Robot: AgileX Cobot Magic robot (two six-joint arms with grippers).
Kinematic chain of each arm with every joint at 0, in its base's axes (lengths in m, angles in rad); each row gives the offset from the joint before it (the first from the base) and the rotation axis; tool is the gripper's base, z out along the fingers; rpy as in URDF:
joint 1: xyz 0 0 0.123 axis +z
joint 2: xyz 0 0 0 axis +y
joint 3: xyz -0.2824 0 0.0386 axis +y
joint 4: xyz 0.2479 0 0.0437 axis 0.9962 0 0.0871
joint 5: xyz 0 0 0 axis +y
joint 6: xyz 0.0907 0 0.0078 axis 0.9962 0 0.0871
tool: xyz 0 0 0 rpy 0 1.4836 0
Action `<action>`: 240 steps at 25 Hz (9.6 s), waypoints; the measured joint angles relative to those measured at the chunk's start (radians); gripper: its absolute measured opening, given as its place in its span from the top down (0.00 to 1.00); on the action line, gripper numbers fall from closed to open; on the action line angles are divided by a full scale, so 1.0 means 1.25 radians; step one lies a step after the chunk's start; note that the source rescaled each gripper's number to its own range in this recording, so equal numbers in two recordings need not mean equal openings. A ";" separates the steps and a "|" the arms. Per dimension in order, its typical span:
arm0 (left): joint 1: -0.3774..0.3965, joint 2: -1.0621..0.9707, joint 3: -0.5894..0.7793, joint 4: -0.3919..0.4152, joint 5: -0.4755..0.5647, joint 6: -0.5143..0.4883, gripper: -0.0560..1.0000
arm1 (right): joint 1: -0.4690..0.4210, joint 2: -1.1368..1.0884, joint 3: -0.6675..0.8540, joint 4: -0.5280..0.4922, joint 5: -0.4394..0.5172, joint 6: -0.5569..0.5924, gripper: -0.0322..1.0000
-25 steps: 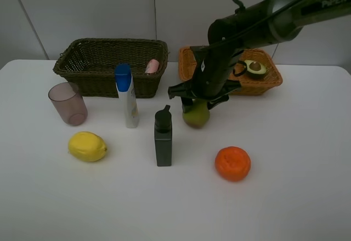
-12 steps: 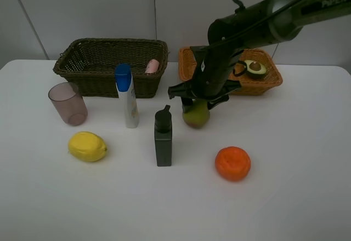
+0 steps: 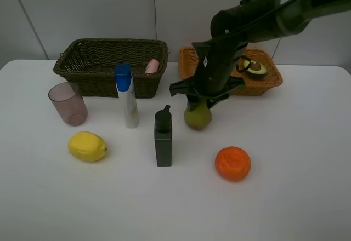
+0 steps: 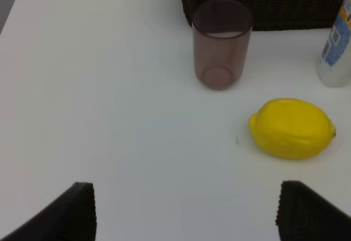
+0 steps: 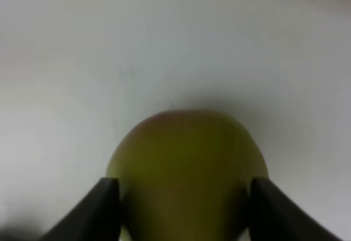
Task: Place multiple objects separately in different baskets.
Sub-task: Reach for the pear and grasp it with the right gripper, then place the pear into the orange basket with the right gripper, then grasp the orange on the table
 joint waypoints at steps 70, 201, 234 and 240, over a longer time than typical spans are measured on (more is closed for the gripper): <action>0.000 0.000 0.000 0.000 0.000 0.000 0.11 | -0.116 -0.186 -0.151 -0.118 0.097 -0.020 0.97; 0.000 0.000 0.000 0.000 0.000 0.000 0.11 | -0.179 -0.358 0.399 0.208 -0.153 -0.293 0.00; 0.000 0.000 0.000 0.000 0.000 0.000 0.11 | -0.047 -0.342 0.528 0.285 -0.252 -0.290 0.00; 0.000 0.000 0.000 0.000 0.000 0.000 0.11 | -0.047 -0.286 0.528 0.285 -0.253 -0.281 0.00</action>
